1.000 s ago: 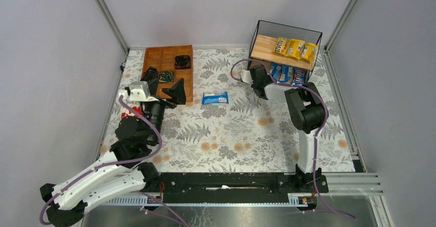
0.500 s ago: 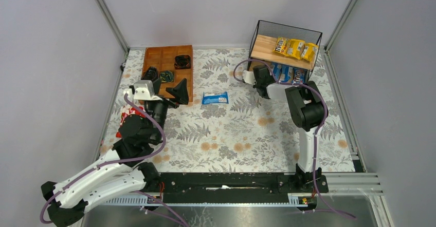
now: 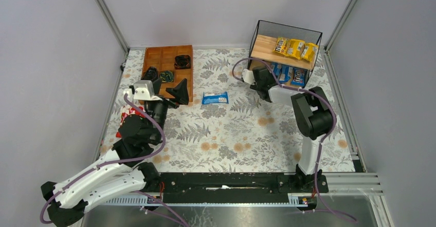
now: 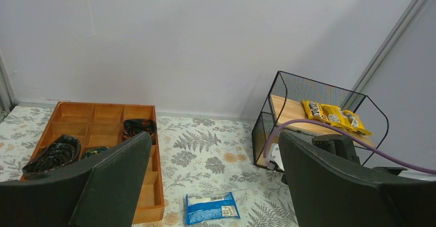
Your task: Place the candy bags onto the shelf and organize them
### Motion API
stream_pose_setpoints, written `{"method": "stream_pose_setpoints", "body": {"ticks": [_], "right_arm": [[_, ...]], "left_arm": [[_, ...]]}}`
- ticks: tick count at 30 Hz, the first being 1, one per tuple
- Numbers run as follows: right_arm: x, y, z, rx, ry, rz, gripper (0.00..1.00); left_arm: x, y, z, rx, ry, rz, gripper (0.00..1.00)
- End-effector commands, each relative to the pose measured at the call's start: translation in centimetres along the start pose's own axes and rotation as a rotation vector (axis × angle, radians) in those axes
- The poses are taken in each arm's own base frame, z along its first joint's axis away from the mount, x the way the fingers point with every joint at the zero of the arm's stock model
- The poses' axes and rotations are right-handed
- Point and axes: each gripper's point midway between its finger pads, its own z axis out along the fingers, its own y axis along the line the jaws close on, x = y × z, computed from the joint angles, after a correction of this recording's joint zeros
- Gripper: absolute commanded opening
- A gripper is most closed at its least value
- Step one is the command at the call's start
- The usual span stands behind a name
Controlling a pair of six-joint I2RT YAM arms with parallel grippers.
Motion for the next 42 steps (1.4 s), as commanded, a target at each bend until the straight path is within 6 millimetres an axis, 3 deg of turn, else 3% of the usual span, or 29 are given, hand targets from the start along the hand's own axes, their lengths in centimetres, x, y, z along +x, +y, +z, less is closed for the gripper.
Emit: {"method": "stream_pose_setpoints", "body": {"ticks": [1, 5, 9, 13, 15, 17, 21, 24, 28, 37, 39, 42], "right_arm": [[-2.8, -0.3, -5.3, 0.028, -0.048, 0.148, 0.63], [-4.0, 2.0, -9.4, -0.034, -0.058, 0.334, 0.66], [-6.5, 4.9, -14.0, -0.196, -0.153, 0.618, 0.69], [-7.9, 5.7, -17.8, -0.32, -0.253, 0.898, 0.76], [-8.2, 5.8, -19.3, -0.368, -0.305, 0.936, 0.98], [-7.6, 5.1, -20.1, -0.346, -0.322, 0.978, 1.0], [-5.4, 3.8, -20.0, -0.229, -0.243, 1.122, 1.0], [-5.5, 4.3, -19.7, -0.245, -0.205, 1.218, 1.0], [-9.7, 7.1, -19.3, -0.474, -0.221, 1.233, 1.0], [-18.8, 9.6, -16.6, -0.834, -0.209, 1.445, 1.0], [-20.1, 10.0, -15.9, -0.83, -0.175, 1.417, 1.0], [-20.7, 10.2, -14.5, -0.664, -0.067, 1.365, 1.0]], "left_arm": [[-1.5, -0.3, 0.0, 0.016, -0.032, -0.04, 0.99], [-1.8, 0.0, -0.2, 0.012, -0.039, -0.043, 0.99], [-2.2, 0.1, -0.4, 0.012, -0.045, -0.05, 0.99], [-2.7, 0.4, -0.6, 0.006, -0.056, -0.056, 0.99], [-2.7, 0.5, -0.6, 0.006, -0.056, -0.056, 0.99], [-2.7, 0.4, -0.6, 0.009, -0.056, -0.058, 0.99], [-2.7, 0.3, -0.6, 0.015, -0.053, -0.061, 0.99], [-2.5, 0.2, -0.6, 0.016, -0.049, -0.058, 0.99], [-2.3, 0.0, -0.5, 0.022, -0.043, -0.055, 0.99], [-2.6, 0.0, -0.6, 0.029, -0.049, -0.063, 0.99], [-2.6, 0.0, -0.7, 0.031, -0.05, -0.062, 0.99], [-2.7, 0.2, -0.8, 0.029, -0.055, -0.064, 0.99]]}}
